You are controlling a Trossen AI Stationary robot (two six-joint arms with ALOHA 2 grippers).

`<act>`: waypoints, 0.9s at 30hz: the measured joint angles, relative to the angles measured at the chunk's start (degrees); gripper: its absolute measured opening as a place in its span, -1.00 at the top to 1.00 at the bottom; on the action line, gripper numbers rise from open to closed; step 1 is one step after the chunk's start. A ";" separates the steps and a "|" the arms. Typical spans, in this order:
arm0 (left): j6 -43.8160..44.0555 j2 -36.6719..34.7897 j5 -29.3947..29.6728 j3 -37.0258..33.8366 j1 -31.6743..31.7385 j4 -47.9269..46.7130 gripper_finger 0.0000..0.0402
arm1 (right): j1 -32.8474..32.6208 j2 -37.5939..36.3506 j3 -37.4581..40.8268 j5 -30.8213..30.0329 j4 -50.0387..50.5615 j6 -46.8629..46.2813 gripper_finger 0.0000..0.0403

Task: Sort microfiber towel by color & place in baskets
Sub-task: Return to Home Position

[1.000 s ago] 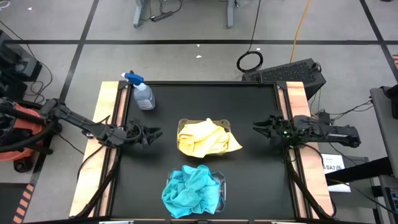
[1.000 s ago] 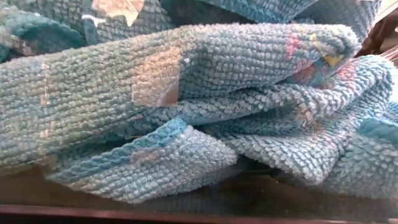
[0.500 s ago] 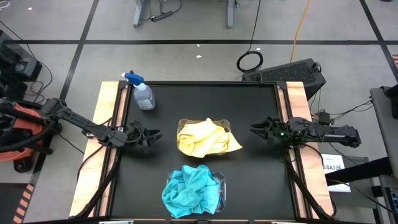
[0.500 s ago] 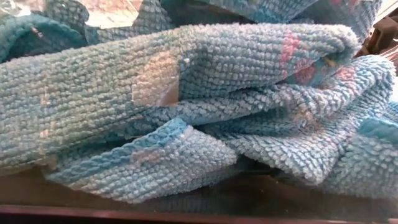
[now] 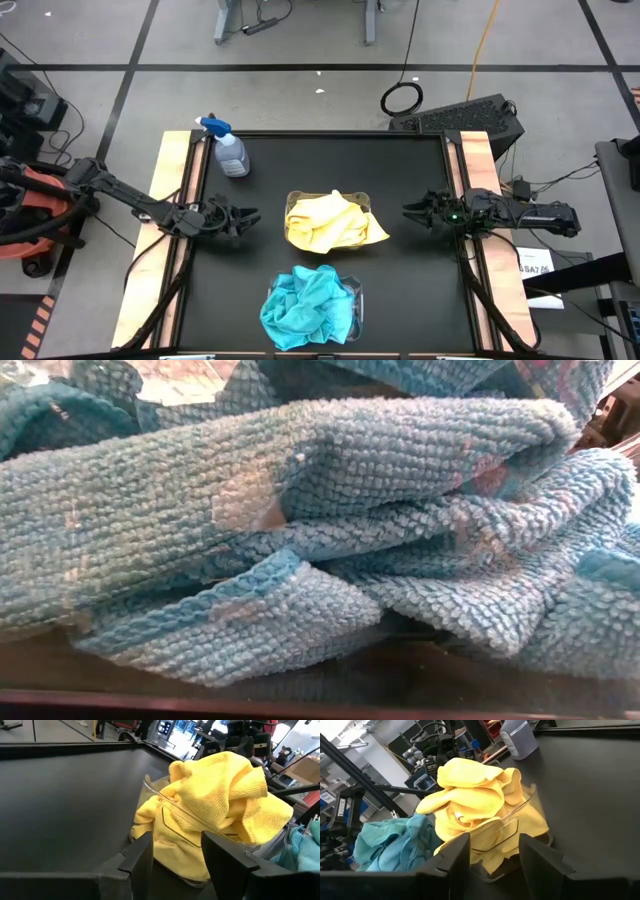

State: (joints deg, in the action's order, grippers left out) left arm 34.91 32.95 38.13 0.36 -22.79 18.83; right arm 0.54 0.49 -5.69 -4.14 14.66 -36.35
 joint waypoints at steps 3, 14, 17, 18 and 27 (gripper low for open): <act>-1.20 0.00 -0.29 0.00 0.00 0.00 0.14 | 0.00 0.00 -0.02 0.00 0.00 1.22 0.21; -4.35 0.00 0.52 -0.02 0.00 -0.09 0.14 | 0.00 0.00 -0.02 -0.26 0.01 3.97 0.21; -4.32 0.00 0.52 -0.04 0.00 -0.09 0.14 | 0.00 0.00 -0.02 0.48 0.03 3.12 0.21; -4.25 0.00 0.54 -0.04 0.00 -0.11 0.14 | 0.00 0.00 -0.02 1.37 0.05 3.14 0.21; -4.19 0.00 0.61 -0.04 0.00 -0.11 0.14 | 0.00 0.00 -0.04 2.84 0.12 4.08 0.21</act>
State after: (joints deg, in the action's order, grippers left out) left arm 30.72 32.95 38.74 0.32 -22.79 18.72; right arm 0.54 0.49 -5.74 -1.30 14.78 -32.27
